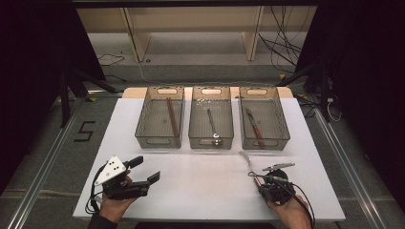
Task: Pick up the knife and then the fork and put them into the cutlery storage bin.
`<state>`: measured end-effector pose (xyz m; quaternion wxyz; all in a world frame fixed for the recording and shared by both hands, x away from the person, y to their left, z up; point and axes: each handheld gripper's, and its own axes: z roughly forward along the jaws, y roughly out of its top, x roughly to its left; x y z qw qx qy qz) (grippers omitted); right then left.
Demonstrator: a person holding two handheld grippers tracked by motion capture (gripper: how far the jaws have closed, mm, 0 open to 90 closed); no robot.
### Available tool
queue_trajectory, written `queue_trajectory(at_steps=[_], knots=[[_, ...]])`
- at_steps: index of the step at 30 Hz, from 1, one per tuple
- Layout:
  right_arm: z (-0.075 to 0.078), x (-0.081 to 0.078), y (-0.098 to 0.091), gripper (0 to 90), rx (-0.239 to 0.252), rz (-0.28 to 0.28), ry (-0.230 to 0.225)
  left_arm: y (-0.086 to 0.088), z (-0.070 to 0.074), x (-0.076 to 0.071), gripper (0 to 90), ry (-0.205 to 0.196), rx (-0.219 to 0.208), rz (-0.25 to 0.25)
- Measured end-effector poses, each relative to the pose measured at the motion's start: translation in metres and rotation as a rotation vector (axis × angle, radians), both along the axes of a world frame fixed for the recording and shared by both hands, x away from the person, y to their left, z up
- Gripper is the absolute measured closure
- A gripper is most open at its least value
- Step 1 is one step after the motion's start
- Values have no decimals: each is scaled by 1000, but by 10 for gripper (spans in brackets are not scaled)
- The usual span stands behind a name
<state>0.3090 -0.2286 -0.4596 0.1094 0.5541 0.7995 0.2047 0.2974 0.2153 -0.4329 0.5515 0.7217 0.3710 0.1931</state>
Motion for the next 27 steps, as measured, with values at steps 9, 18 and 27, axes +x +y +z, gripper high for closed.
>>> queue_trajectory(at_steps=[9, 18, 27], knots=[[3, 0, 0, 814, 24, 32, -18, 1, 0, 0, 157, 0, -2, 2], [5, 1, -6, 814, 39, 37, -24, 1, 0, -1, 157, 1, -1, 3], [6, 2, -4, 814, 42, 48, -26, 2, 0, 0, 157, 1, 0, 4]])
